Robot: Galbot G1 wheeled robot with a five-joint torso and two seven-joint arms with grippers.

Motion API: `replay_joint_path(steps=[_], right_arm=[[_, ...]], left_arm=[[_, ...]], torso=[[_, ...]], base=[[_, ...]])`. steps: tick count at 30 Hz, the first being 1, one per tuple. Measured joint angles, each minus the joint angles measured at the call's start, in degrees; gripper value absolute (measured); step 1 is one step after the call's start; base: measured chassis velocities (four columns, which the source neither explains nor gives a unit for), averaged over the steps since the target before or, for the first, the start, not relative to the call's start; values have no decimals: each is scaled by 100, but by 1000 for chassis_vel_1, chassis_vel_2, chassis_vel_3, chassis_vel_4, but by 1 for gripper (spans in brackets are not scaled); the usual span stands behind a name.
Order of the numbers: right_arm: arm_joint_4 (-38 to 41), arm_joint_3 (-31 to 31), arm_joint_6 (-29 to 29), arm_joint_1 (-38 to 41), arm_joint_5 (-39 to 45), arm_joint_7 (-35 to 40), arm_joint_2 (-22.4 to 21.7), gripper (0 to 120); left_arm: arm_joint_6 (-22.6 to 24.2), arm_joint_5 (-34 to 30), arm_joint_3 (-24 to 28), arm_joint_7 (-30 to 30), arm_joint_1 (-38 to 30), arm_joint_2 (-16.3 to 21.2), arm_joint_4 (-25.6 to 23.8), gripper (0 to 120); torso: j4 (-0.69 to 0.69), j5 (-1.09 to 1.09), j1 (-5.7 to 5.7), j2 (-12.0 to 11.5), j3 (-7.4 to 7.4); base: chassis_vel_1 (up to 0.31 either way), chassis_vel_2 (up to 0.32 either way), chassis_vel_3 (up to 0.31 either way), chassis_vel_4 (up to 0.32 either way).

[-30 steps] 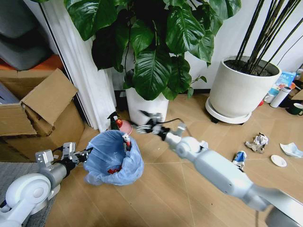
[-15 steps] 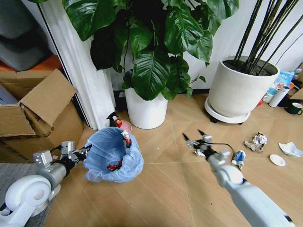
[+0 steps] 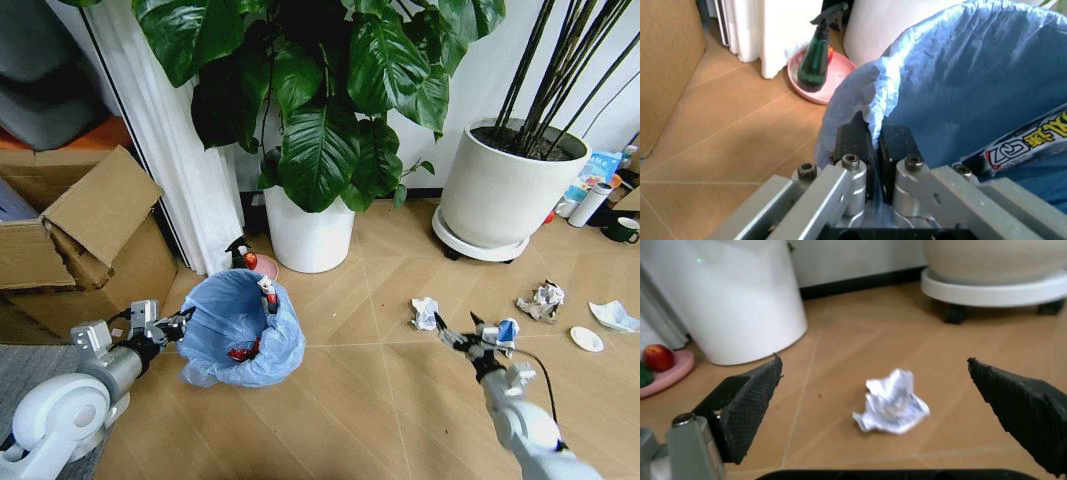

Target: Pick up the trash bin and place the garbage on the floor into it.

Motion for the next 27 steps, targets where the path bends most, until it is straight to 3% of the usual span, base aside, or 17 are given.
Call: replay_joint_path(steps=[10,27], right_arm=[[-287,160,97,10,-125,76,259,100],[-364,154,20,34,42,139,297,100]], left_arm=[[-4,33,-30,-20,77,-13,-92,0],[-4,14,-69,-31,141,-5,-160,0]], torso=[[0,-1,0,0,0],[1,-1,0,0,0]], base=[[0,0,0,0],[-2,3,3,-4]])
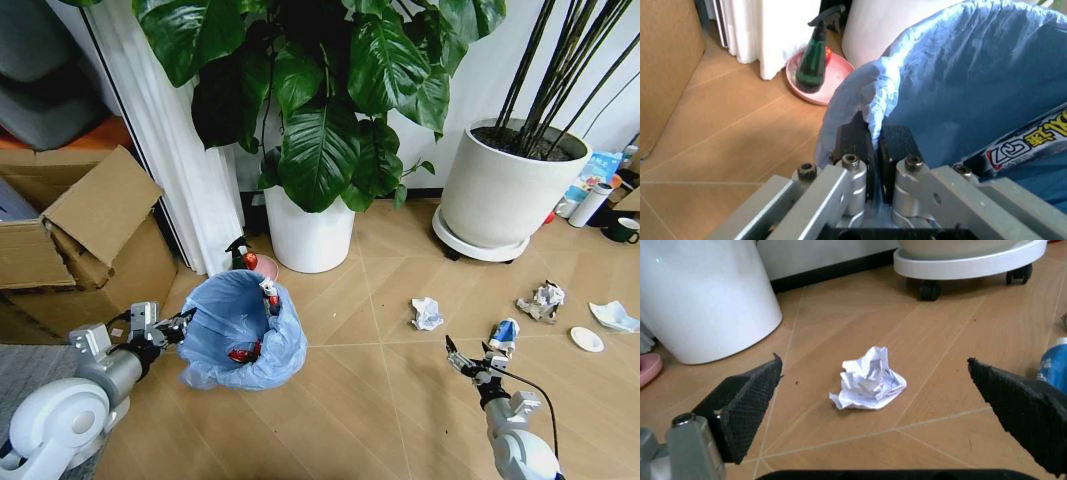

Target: Pick up the trash bin and place the garbage on the floor into it.

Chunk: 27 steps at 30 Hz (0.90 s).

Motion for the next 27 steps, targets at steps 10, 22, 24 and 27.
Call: replay_joint_path(steps=[10,22,24,27], right_arm=[[25,5,0,-17,52,6,-20,100],[1,-77,8,41,121,9,-30,100],[-2,-84,10,47,126,9,-30,100],[-13,-94,15,60,132,9,-30,100]], left_arm=[[0,17,28,2,-3,-55,0,0],[-2,20,39,3,-29,-56,41,0],[-2,20,40,3,-31,-56,47,0],[-3,19,46,3,-39,-54,58,0]], torso=[[0,0,2,0,1],[0,0,1,0,0],[0,0,1,0,0],[-1,0,1,0,0]], base=[[-84,82,99,-92],[-53,12,55,-15],[-78,-62,65,70],[-106,-104,97,98]])
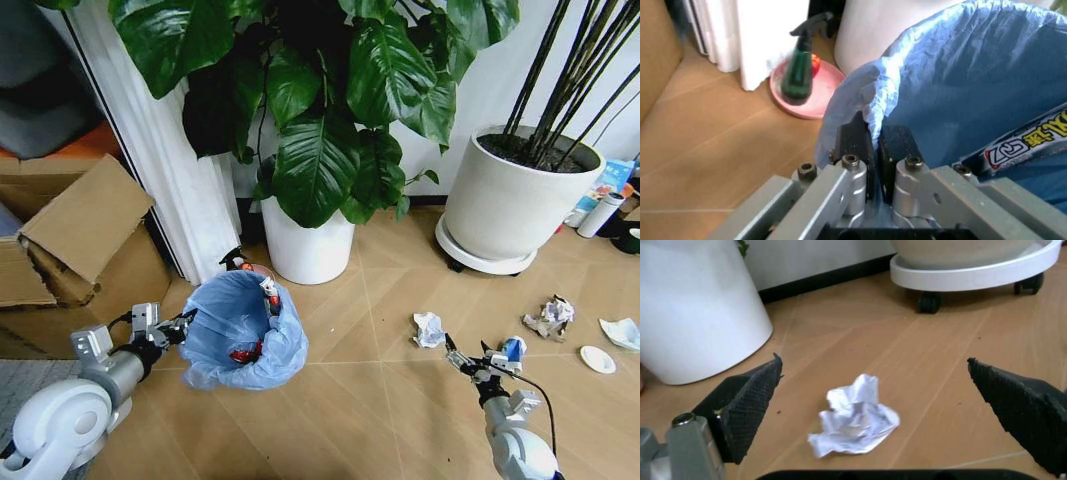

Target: Pick up the trash bin and place the garbage on the floor into it.

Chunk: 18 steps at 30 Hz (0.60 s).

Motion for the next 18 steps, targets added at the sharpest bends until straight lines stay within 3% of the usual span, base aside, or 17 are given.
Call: replay_joint_path(steps=[18], right_arm=[[-41,-8,7,33,31,-2,6,100]], left_arm=[[-1,-16,18,3,-33,14,43,0]], torso=[[0,0,-1,0,0]], base=[[-133,-121,143,123]])
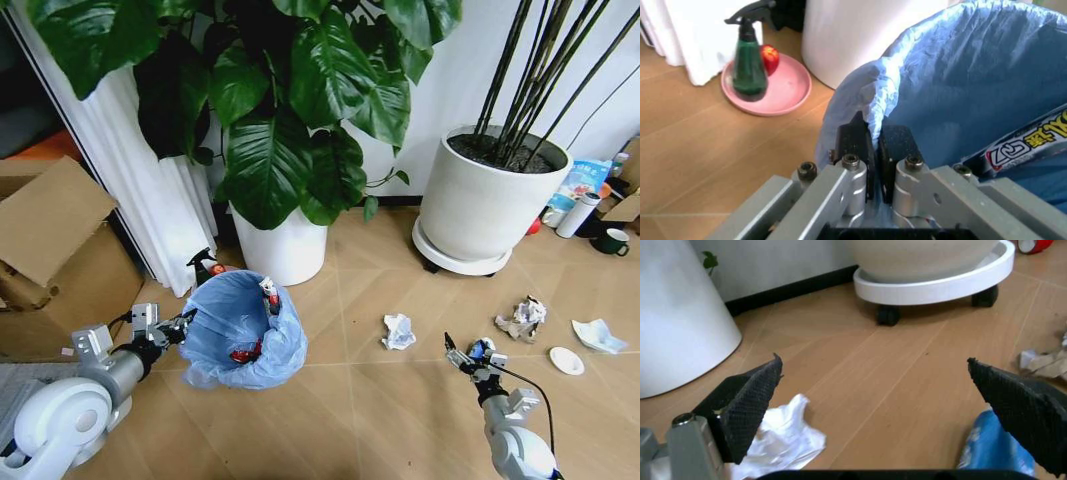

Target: Pick up the trash bin and place the garbage on the floor into it.

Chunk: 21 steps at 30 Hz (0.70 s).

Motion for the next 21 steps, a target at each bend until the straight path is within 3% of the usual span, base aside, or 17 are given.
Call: replay_joint_path(steps=[15,21], right_arm=[[-32,-33,58,9,-109,-137,-22,100],[-200,-627,352,196,-704,-316,-53,100]], left_arm=[[-9,-8,10,10,-10,5,14,0],[-10,-10,7,7,-5,21,22,0]], torso=[[-1,0,0,0,0],[0,0,1,0,1]], base=[[-203,-101,212,98],[-62,64,48,-69]])
